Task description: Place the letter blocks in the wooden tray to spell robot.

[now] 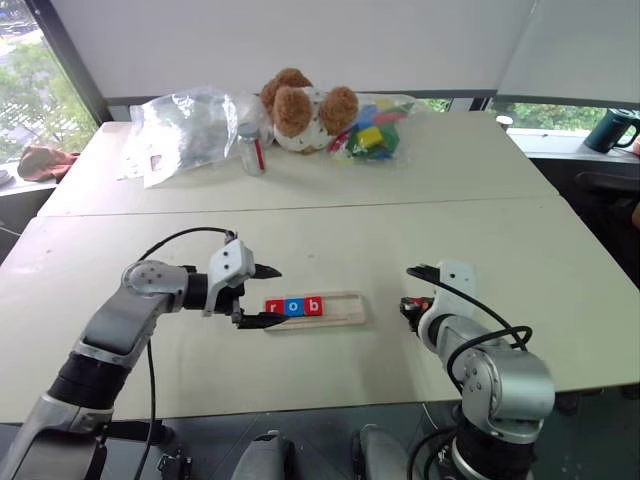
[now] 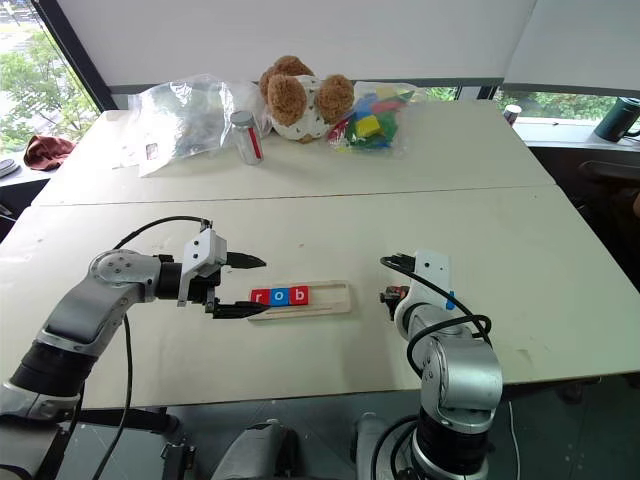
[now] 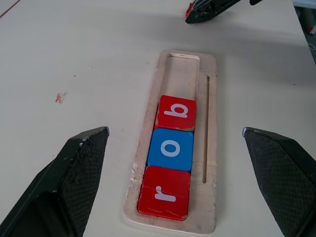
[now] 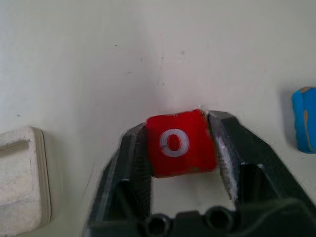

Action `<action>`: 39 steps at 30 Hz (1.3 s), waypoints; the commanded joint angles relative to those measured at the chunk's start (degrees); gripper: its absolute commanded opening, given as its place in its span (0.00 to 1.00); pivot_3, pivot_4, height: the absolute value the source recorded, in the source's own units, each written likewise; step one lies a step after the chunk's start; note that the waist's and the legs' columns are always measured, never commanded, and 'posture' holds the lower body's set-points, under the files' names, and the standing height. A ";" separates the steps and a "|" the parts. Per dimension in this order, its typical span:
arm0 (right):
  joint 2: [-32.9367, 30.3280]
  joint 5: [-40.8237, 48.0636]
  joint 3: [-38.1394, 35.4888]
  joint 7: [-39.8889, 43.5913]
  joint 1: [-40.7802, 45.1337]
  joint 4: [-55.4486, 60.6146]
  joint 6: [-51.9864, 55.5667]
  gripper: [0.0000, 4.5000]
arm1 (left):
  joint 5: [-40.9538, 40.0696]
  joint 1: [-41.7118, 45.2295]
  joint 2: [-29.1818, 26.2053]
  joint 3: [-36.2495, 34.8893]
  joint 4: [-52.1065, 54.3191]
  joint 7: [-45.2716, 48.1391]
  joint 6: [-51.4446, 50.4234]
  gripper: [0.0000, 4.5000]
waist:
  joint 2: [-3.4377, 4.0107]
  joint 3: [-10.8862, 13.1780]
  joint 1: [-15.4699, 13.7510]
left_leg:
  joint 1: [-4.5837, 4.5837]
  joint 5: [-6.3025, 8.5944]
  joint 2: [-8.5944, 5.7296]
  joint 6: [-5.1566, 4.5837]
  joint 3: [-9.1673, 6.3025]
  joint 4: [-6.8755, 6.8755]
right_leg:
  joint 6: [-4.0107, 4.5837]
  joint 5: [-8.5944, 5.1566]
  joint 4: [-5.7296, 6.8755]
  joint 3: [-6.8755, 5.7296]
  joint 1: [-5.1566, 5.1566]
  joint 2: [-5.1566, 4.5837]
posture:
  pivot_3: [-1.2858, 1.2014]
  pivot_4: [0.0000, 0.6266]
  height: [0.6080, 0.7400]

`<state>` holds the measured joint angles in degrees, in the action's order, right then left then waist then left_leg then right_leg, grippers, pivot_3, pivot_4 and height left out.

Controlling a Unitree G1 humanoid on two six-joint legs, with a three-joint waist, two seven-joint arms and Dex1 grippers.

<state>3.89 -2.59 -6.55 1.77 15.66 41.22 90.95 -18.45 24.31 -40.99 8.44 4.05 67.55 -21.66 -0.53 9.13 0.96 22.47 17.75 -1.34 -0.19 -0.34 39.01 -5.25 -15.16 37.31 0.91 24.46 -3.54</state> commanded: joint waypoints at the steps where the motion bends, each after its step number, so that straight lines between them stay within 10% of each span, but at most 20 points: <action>1: -0.95 0.76 -0.24 0.47 -0.40 -0.14 1.13 0.90 | 0.00 0.47 -0.27 -0.45 0.71 0.47 0.91 1.00 | -0.01 0.00 0.03 | 0.00 0.00 0.00 0.00 0.00 0.00 | 0.00 0.00 0.00 0.00 -0.01 0.00 | 0.52 0.24 1.00; 15: -39.33 21.10 -4.13 35.87 3.68 -10.73 -19.24 0.99 | 0.66 1.73 -2.81 -1.82 -2.71 3.13 2.94 1.00 | -0.02 0.06 -0.10 | -0.01 0.07 0.01 -0.13 0.00 0.00 | -0.01 -0.01 -0.18 -0.08 -0.11 0.02 | 0.52 0.24 1.00; 21: -52.61 20.02 1.94 60.96 -4.41 -22.99 -56.41 0.99 | 0.45 1.55 -3.96 -1.72 -1.75 4.20 2.87 1.00 | -0.06 0.08 -0.26 | 0.01 0.12 0.01 -0.21 0.05 0.02 | -0.03 -0.01 -0.24 -0.07 -0.15 0.04 | 0.52 0.24 1.00; 35: -49.52 11.80 14.41 74.80 10.06 -56.50 -88.77 0.99 | -0.99 -2.96 -6.65 -3.72 5.75 2.88 -1.15 1.00 | -0.06 0.15 -0.46 | -0.04 0.11 0.10 -0.18 0.10 0.09 | -0.03 -0.01 -0.16 0.04 -0.14 -0.04 | 0.52 0.24 1.00; 39: -48.39 11.44 15.20 75.59 11.80 -59.78 -90.83 0.68 | -0.99 -3.58 -6.87 -4.04 6.36 2.26 -1.59 1.00 | -0.06 0.15 -0.39 | -0.02 0.10 0.06 -0.18 0.11 0.14 | -0.02 0.00 -0.17 0.07 -0.16 -0.11 | 0.52 0.24 1.00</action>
<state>-44.80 8.96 8.91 76.90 26.33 -18.31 1.54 -18.52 20.48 -47.19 5.89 8.50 70.11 -23.25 -0.58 9.27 0.58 22.45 17.85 -1.28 -0.36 -0.24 39.15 -5.27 -15.16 37.15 0.97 24.30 -3.66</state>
